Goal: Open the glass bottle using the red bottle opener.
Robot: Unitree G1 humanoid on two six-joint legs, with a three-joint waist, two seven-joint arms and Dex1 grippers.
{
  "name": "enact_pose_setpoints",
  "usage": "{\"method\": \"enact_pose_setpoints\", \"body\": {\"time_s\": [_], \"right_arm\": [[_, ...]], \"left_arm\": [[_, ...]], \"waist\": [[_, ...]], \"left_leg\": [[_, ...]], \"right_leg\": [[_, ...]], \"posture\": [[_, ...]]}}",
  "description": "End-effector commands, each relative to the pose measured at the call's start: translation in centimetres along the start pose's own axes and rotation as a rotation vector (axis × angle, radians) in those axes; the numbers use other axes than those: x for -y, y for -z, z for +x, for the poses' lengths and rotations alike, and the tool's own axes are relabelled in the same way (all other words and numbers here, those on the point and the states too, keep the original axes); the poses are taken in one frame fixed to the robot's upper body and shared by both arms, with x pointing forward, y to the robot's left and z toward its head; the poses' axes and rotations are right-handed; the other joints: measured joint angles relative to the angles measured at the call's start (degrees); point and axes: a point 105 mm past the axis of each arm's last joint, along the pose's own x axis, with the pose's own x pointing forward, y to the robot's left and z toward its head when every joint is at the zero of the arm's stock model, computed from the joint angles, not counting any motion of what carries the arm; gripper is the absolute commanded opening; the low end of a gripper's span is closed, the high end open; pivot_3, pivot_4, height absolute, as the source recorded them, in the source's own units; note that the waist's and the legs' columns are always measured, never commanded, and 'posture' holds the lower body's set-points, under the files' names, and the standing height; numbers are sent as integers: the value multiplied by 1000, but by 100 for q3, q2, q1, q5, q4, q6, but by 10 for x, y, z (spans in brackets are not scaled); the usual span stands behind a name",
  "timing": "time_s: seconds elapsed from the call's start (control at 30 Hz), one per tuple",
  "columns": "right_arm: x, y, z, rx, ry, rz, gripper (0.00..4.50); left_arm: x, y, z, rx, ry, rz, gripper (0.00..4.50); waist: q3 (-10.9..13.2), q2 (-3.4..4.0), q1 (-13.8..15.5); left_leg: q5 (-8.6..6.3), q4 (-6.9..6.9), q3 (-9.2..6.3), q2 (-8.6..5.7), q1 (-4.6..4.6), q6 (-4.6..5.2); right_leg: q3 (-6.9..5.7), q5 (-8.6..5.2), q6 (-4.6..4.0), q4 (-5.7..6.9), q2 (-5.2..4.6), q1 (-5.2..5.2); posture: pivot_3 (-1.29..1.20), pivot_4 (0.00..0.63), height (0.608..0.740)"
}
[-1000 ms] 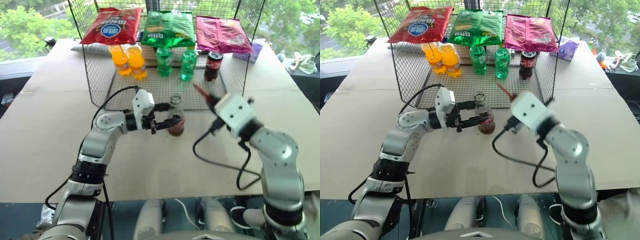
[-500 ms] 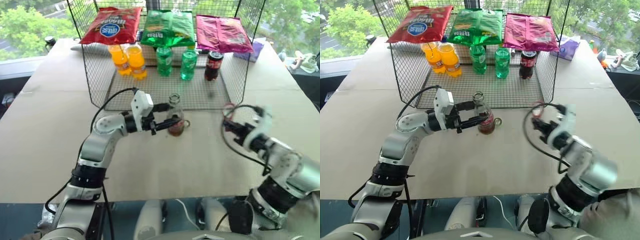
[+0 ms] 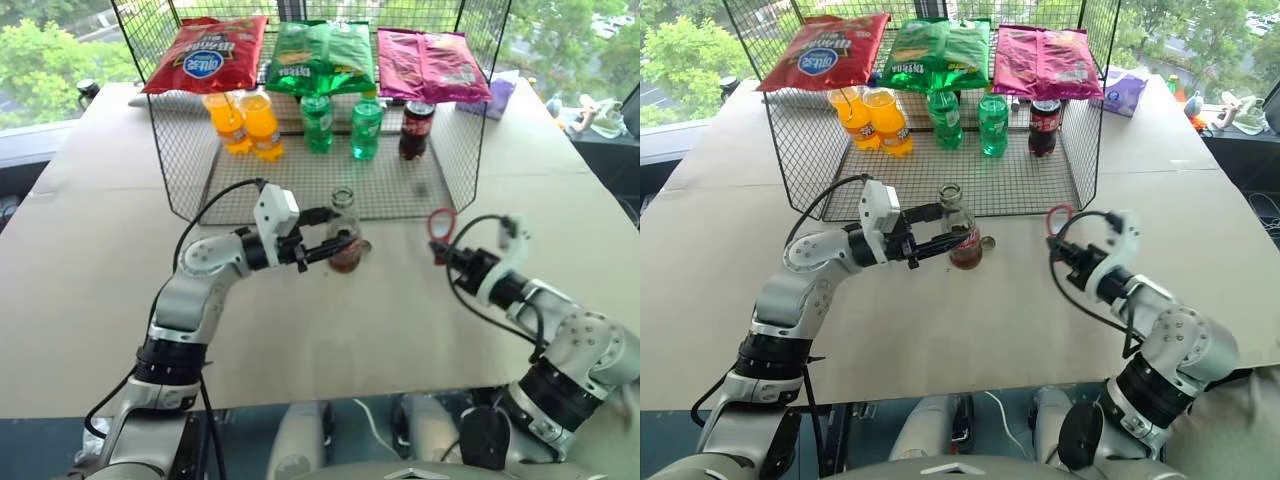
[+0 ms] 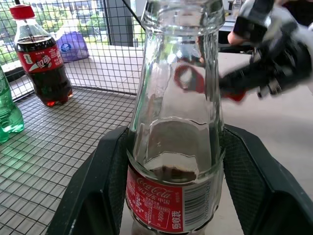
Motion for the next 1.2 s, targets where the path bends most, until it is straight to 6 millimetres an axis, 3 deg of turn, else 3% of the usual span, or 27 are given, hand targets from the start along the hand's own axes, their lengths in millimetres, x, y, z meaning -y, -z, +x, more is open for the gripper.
{"method": "enact_pose_setpoints", "body": {"time_s": [0.03,0.17,0.33,0.47,0.5,0.6,0.67,0.73,0.87,1.2], "right_arm": [[-12,26,14,-89,-61,51,0],[3,35,22,-157,3,34,0],[9,38,24,-206,32,-34,2196],[8,30,20,-189,37,-141,3999],[1,20,18,-141,30,-229,4390],[-28,3,14,-53,-61,-444,4476],[-49,3,13,-34,-136,-586,4476],[-58,3,16,-15,-154,-665,4476],[-65,7,21,-5,-167,-814,4476],[-60,4,23,17,-144,-872,4476]], "left_arm": [[0,6,-5,-22,-8,-9,2205],[-1,6,-6,-20,-13,-11,2205],[-1,7,-7,-20,-17,-12,2205],[0,9,-7,-19,-20,-13,2205],[1,9,-8,-19,-15,-21,2205],[0,9,-10,-19,-19,-25,2205],[-2,8,-11,-20,-29,-18,2205],[-2,8,-11,-20,-30,-18,2205],[-3,6,-11,-14,-28,-17,2205],[-6,6,-15,-13,-29,-16,2205]], "waist": [[0,0,-1],[-1,-2,-4],[-5,-4,-29],[-14,-6,-27],[-15,-6,-24],[-11,-1,-4],[-11,-2,-8],[-10,-1,-36],[-10,-2,-11],[-9,-3,1]], "left_leg": [[0,2,2,-1,-2,0],[0,3,0,0,1,0],[0,1,2,2,2,0],[0,3,-2,10,14,0],[0,4,-2,14,14,0],[-1,7,-2,22,6,0],[-1,5,2,17,-4,1],[-1,1,7,12,-3,1],[0,-13,-3,16,1,0],[0,-11,4,18,-1,0]], "right_leg": [[1,1,1,-1,-2,0],[0,0,1,-1,-1,0],[1,-1,2,-4,0,1],[-2,-21,0,-4,2,13],[-2,-23,-3,-4,2,13],[-2,-25,-5,-5,-4,11],[0,-23,-7,-11,-8,1],[2,-21,-2,-13,-3,-2],[0,-16,12,-13,17,-5],[2,-16,10,-18,16,-6]], "posture": [[0,150,740],[0,150,740],[0,150,740],[0,150,740],[0,150,740],[0,150,740],[0,150,740],[0,150,740],[0,150,740],[0,150,740]]}}
